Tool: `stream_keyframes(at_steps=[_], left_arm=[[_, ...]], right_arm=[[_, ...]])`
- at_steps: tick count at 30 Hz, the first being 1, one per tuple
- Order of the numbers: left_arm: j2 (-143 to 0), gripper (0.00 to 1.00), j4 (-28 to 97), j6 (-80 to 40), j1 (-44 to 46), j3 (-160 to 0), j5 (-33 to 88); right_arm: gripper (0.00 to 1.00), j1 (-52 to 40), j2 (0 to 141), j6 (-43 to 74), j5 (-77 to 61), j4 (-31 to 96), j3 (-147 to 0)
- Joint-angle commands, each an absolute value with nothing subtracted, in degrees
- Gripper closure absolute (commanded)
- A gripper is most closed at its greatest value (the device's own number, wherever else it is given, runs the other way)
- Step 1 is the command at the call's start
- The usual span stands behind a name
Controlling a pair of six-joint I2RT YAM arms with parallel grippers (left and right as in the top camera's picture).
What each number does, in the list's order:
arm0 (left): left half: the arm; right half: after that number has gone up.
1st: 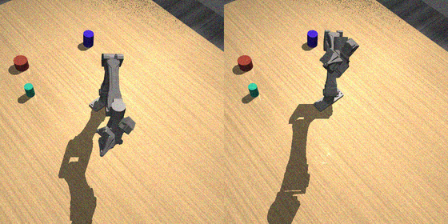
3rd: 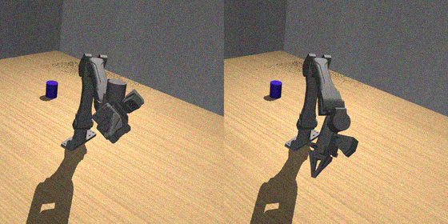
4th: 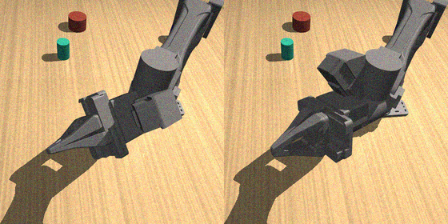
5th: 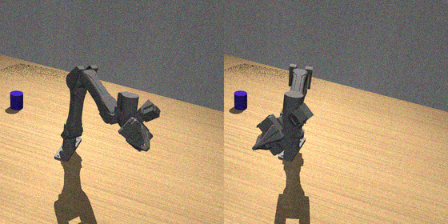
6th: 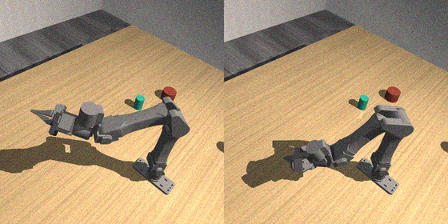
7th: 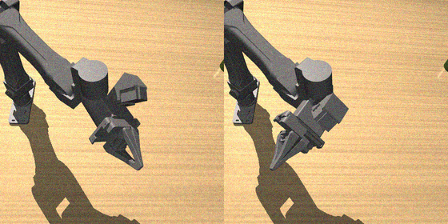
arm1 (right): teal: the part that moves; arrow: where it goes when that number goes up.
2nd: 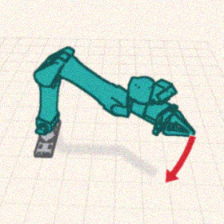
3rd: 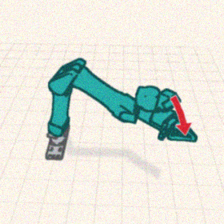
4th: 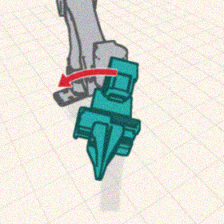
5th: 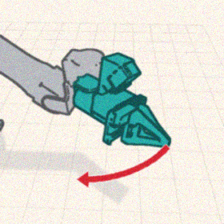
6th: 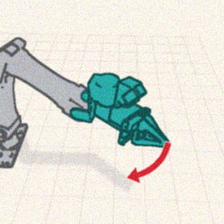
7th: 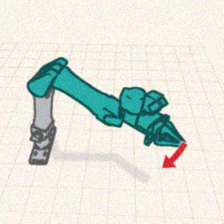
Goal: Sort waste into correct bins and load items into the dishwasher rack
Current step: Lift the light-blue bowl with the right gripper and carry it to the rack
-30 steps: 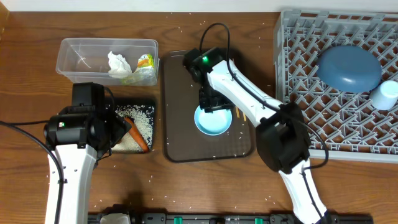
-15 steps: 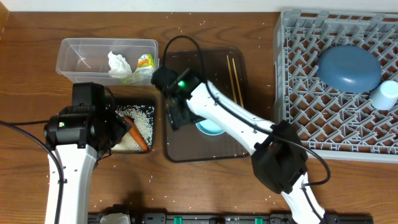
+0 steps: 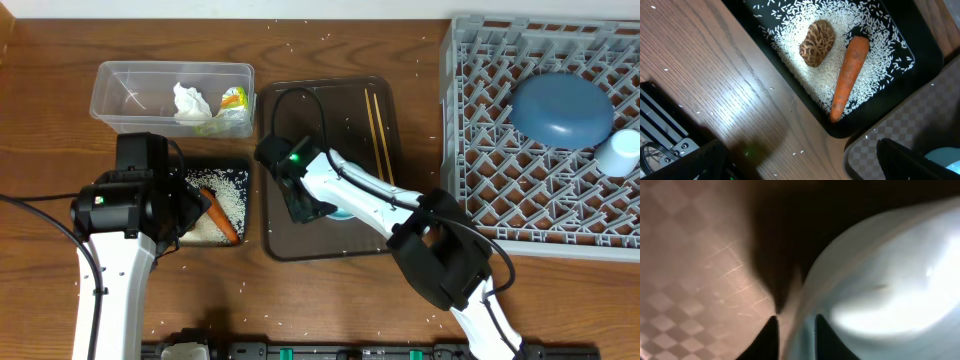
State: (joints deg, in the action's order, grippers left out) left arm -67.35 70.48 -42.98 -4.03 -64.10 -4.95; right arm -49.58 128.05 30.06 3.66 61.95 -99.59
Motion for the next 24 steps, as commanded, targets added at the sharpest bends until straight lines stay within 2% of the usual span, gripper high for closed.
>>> stream_keyframes(at_steps=[1,14,24], left_arm=[[-67.44,0.02,70.67,-42.02,-4.23,-64.07,-6.07],[-67.44,0.02,70.67,-42.02,-4.23,-64.07,-6.07],[-67.44,0.02,70.67,-42.02,-4.23,-64.07,-6.04]], right_arm=[[0.99,-49.15,128.90,30.15,3.07,62.63,-100.16],[0.99,-46.44,121.14,30.81,-0.91,73.01,-110.93],[0.99,-37.23,107.53,28.62,-1.39,80.23,-110.89]])
